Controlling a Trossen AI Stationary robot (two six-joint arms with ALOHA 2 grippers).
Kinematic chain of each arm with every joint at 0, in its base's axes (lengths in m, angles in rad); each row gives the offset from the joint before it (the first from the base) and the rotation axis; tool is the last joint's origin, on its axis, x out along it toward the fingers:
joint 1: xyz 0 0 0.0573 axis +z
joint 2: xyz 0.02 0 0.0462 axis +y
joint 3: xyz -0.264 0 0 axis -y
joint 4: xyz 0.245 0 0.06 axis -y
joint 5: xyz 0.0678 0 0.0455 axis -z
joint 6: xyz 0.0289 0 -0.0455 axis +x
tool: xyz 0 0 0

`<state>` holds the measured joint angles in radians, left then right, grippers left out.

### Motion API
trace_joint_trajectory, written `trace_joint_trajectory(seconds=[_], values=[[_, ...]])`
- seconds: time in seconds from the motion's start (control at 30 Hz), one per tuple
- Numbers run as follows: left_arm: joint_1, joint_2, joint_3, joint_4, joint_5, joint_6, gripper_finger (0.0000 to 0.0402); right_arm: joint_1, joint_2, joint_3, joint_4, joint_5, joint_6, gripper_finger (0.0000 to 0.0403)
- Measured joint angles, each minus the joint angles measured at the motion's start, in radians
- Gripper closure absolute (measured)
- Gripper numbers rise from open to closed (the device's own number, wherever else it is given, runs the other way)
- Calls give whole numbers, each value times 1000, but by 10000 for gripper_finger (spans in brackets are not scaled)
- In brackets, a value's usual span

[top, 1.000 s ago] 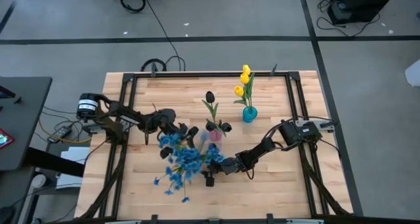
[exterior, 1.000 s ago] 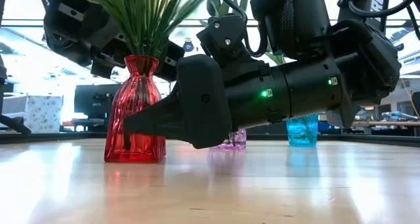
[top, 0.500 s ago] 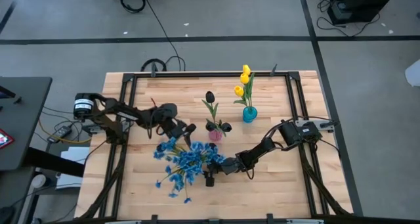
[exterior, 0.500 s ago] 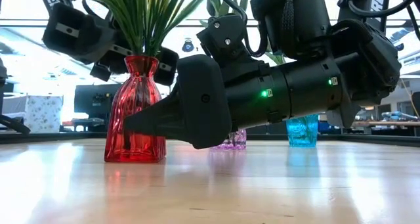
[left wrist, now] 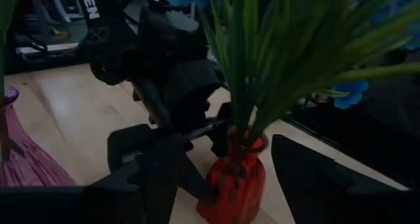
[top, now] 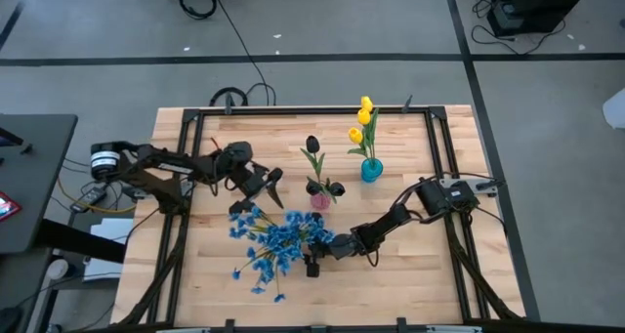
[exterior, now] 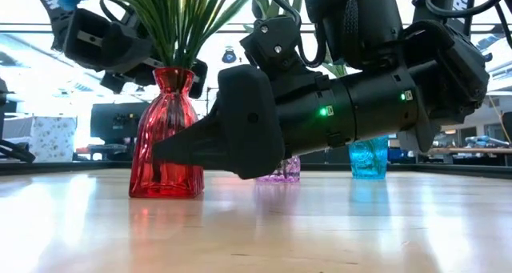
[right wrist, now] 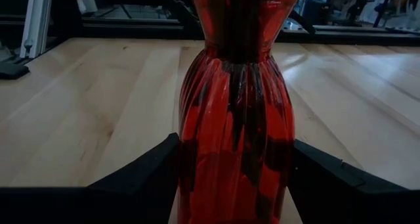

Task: Sort flowers into vase by color
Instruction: Put the blue flower into the red vase, then return to Home Position

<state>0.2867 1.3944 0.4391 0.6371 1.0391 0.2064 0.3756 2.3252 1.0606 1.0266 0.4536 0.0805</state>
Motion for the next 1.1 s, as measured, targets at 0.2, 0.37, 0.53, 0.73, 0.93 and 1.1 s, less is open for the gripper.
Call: trace_joint_trajectory(seconds=[0.2,0.37,0.53,0.73,0.93,1.1], values=[[0,-100,-59,8,-61,-8,161,0,-22,-23,-23,-12,24,130],[2,-149,-91,6,-103,-27,161,0,-22,-24,-56,-17,51,95],[8,-179,-98,-15,-114,-60,161,14,-40,-23,-73,2,51,65],[8,-227,-98,-42,-180,-60,161,40,-179,-112,-149,77,64,59],[6,-310,-116,-100,-264,-45,161,50,-330,-284,-146,81,151,59],[6,-421,-206,-62,-360,-84,161,50,-461,-480,7,127,192,59]])
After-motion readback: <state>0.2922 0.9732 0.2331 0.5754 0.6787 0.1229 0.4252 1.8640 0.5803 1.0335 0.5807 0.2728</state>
